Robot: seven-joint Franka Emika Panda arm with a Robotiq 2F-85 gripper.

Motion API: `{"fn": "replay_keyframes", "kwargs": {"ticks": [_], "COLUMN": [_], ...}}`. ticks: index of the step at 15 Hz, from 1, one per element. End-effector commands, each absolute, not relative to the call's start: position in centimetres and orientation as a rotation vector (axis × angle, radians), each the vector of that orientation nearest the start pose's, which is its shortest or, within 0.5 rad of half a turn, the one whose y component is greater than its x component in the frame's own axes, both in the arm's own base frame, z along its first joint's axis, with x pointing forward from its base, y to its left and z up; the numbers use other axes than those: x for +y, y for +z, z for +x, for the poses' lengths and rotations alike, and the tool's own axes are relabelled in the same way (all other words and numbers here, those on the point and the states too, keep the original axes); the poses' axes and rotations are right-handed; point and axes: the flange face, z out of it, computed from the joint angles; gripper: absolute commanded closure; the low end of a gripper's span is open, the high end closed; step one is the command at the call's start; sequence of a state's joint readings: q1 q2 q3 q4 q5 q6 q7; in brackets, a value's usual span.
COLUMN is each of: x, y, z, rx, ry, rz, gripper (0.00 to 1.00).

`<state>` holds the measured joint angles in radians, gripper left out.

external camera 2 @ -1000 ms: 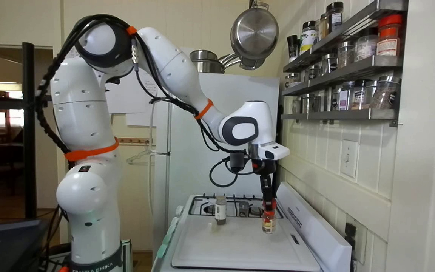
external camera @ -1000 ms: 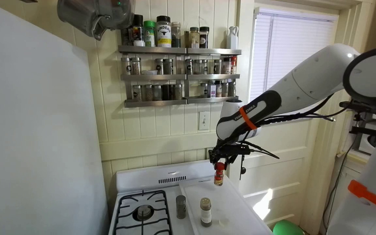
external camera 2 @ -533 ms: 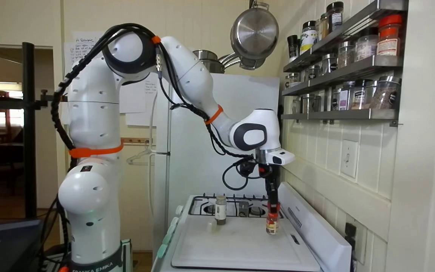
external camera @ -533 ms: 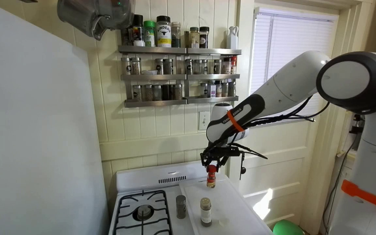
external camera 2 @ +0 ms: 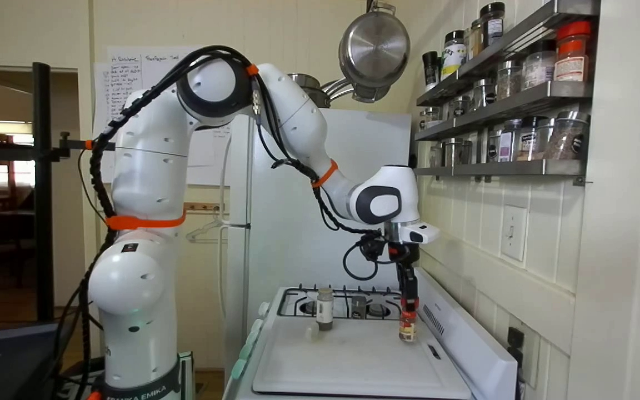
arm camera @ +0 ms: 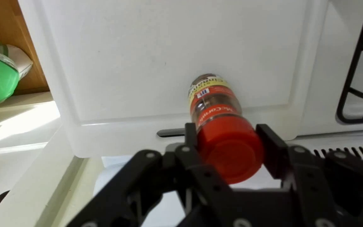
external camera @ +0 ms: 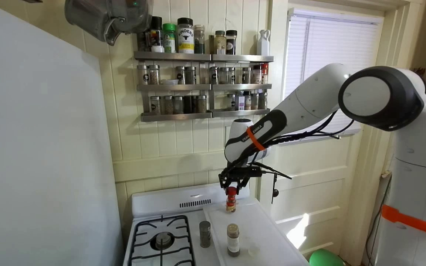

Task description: Put the orange bottle on the shelf

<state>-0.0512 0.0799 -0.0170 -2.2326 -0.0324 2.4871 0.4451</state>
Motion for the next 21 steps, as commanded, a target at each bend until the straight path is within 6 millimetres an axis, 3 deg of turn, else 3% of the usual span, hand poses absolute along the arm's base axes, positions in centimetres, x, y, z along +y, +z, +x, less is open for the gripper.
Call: {"fn": "replay_keyframes", "kwargs": {"ticks": [1,6,7,8,12,16,21], "x": [-3.3,-2.3,-2.3,-2.2,-1.2,-0.2,0.2], "y": [34.6,33.7,33.8,33.9,35.3,37.1,37.1], "z": [57.1,58.2,58.3,58.3,57.3,55.6,52.3], "rx": [0.706,0.667,0.672,0.673,0.666,0.657,0.542], "ry": [-0.271,-0.234,-0.239,-0.244,-0.266,-0.335,-0.465], "rz": [-3.048,-3.056,-3.061,-3.065,-3.073,-3.122,-3.186], "gripper": [0.75,0.72,0.25,0.24,0.0,0.0,0.0]}}
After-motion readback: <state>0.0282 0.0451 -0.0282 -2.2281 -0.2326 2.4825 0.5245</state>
